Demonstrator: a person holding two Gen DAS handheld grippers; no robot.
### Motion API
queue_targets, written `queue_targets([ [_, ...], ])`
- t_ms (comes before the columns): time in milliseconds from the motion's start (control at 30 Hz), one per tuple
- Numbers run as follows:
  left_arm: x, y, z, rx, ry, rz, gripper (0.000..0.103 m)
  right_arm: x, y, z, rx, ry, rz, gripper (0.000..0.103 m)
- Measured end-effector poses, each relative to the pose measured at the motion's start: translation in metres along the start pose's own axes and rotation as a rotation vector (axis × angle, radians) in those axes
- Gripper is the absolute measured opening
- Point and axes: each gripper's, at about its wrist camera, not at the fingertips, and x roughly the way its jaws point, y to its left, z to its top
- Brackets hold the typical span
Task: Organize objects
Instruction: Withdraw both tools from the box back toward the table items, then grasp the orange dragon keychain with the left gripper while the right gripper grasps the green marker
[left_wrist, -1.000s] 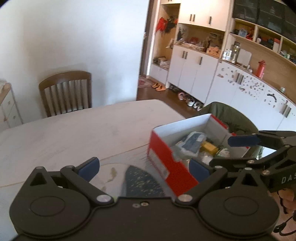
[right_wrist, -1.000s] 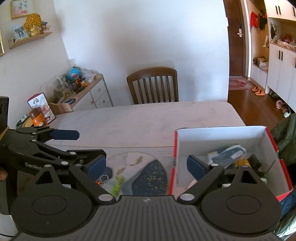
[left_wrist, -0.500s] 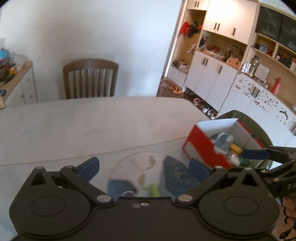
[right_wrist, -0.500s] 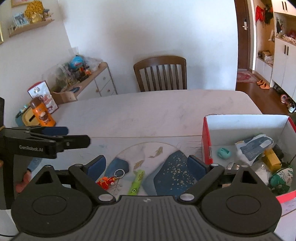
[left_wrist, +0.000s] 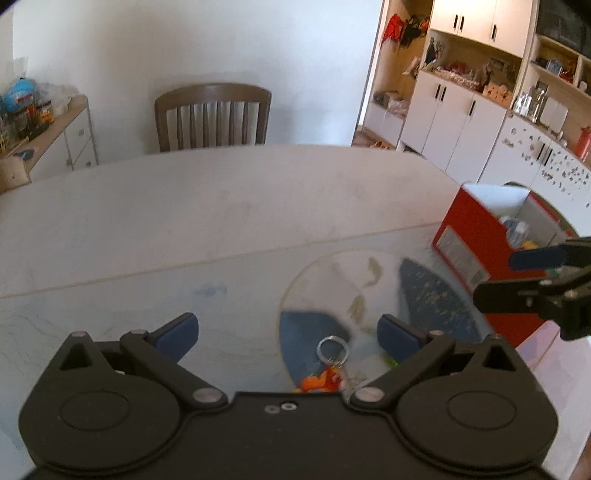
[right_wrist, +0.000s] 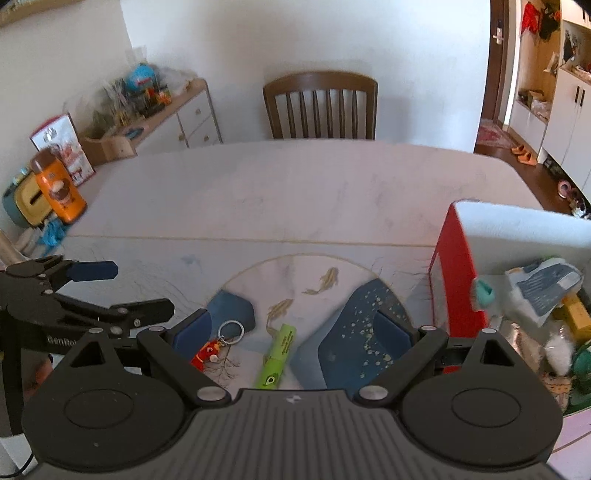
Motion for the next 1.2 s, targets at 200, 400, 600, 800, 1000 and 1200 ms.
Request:
queue_targets([
  [200, 0.021, -0.003, -0.018, 0.022, 0.056, -0.043, 0.103, 0.036, 0.006, -0.005, -0.002, 0.085, -0.016, 0.095],
  [400, 0.037, -0.009, -0.029, 0.025, 0.093, -0.05, 0.102, 0.066, 0.009, -0.007, -0.002, 0.158, -0.039, 0.094],
  [600, 0.042, -0.014, -0.035, 0.056, 0.092, -0.047, 0.102, 0.087, 0.016, -0.009, -0.007, 0.223, -0.055, 0.088],
  [800, 0.049, -0.02, -0.042, 0.066, 0.118, -0.053, 0.088, 0.097, 0.02, -0.011, -0.02, 0.251, -0.067, 0.073],
  [1000, 0.05, -0.024, -0.043, 0.085, 0.114, -0.039, 0.076, 0.101, 0.023, -0.011, -0.032, 0.266, -0.067, 0.058],
  [1200, 0.046, -0.026, -0.044, 0.088, 0.118, -0.054, 0.059, 0.104, 0.026, -0.011, -0.041, 0.279, -0.063, 0.044],
])
